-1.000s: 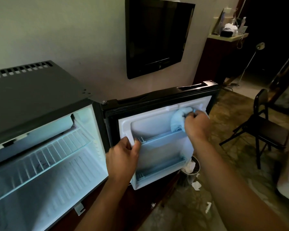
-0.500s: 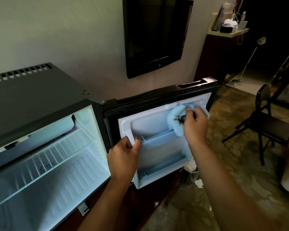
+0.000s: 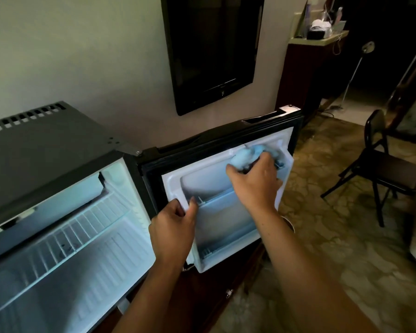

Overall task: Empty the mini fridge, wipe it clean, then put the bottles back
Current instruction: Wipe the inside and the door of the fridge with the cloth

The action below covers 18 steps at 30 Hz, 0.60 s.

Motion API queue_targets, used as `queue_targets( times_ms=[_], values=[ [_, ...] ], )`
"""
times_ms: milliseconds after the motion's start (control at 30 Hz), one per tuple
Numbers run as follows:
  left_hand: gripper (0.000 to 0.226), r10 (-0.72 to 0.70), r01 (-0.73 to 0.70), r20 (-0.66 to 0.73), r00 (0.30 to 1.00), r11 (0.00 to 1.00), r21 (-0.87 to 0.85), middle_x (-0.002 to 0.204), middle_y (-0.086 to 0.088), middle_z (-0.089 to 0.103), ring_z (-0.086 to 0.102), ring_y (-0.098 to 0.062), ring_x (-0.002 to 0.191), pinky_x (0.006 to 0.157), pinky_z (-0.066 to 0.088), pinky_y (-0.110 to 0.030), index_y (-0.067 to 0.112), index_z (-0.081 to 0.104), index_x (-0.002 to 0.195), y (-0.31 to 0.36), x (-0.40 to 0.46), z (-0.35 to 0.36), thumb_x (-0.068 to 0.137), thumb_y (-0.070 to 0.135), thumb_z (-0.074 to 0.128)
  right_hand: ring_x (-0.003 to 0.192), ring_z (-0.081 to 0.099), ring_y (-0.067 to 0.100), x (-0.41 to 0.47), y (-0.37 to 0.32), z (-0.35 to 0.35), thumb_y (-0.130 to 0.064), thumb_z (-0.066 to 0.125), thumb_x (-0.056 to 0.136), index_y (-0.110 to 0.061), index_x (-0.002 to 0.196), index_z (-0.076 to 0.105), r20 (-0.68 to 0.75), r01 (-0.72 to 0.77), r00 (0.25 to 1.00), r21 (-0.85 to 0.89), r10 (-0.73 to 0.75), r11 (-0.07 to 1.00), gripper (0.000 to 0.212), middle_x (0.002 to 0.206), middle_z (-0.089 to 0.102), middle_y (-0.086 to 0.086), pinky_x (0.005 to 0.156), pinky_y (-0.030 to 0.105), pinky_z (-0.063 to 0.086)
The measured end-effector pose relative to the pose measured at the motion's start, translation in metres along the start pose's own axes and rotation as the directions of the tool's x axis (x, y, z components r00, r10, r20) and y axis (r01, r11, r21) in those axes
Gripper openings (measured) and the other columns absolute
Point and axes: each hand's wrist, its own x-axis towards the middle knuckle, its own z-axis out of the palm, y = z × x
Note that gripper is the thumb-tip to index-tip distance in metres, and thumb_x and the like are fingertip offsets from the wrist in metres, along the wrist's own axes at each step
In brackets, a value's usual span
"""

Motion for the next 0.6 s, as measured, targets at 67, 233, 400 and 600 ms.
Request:
queue_targets(
  times_ms=[67,233,400,600],
  values=[
    [0.058,0.041,-0.041,-0.020,0.999,0.999,-0.001,0.042,0.001,0.043,0.047,-0.013,0.043,0.049,0.037,-0.026,0.017,0.034,0.055,0.001,-0.002,-0.001,0.086,0.052,0.067,0.111,0.054,0.026,0.002,0.000,0.002,-0.037,0.066,0.080,-0.010,0.115,0.048,-0.043,-0.002,0.999,-0.024,0.001,1.000,0.048,0.115,0.060,0.005,0.094,0.043,0.033],
    [0.040,0.380,-0.381,-0.097,0.920,0.925,0.014,0.056,0.009,0.043,0.041,-0.011,0.050,0.051,0.037,-0.026,0.022,0.038,0.064,0.001,-0.008,-0.009,0.088,0.023,0.070,0.097,0.058,0.026,0.011,-0.001,0.001,-0.025,0.055,0.089,-0.014,0.104,0.047,-0.064,-0.043,0.997,0.111,0.050,0.993,0.020,0.098,0.061,0.002,0.094,0.039,0.028],
    [0.006,0.684,-0.684,0.016,0.729,0.728,0.055,0.080,0.004,0.054,0.051,-0.014,0.073,0.063,0.041,-0.024,0.018,0.056,0.080,0.030,0.000,-0.010,0.083,0.019,0.061,0.093,0.060,0.022,0.020,-0.008,-0.013,-0.020,0.049,0.094,-0.011,0.120,0.048,-0.118,-0.031,0.990,0.314,0.071,0.949,0.028,0.097,0.053,-0.003,0.081,0.039,0.052],
    [0.031,0.601,-0.736,0.487,0.634,0.663,0.140,0.116,0.004,0.061,0.059,-0.021,0.106,0.082,0.049,-0.033,0.026,0.063,0.117,0.056,0.026,0.009,0.087,0.032,0.062,0.086,0.060,0.012,0.033,-0.001,-0.039,-0.016,0.044,0.094,-0.010,0.128,0.043,-0.280,0.070,0.959,0.367,0.038,0.928,0.034,0.108,0.056,0.002,0.069,0.023,0.053]
  ],
)
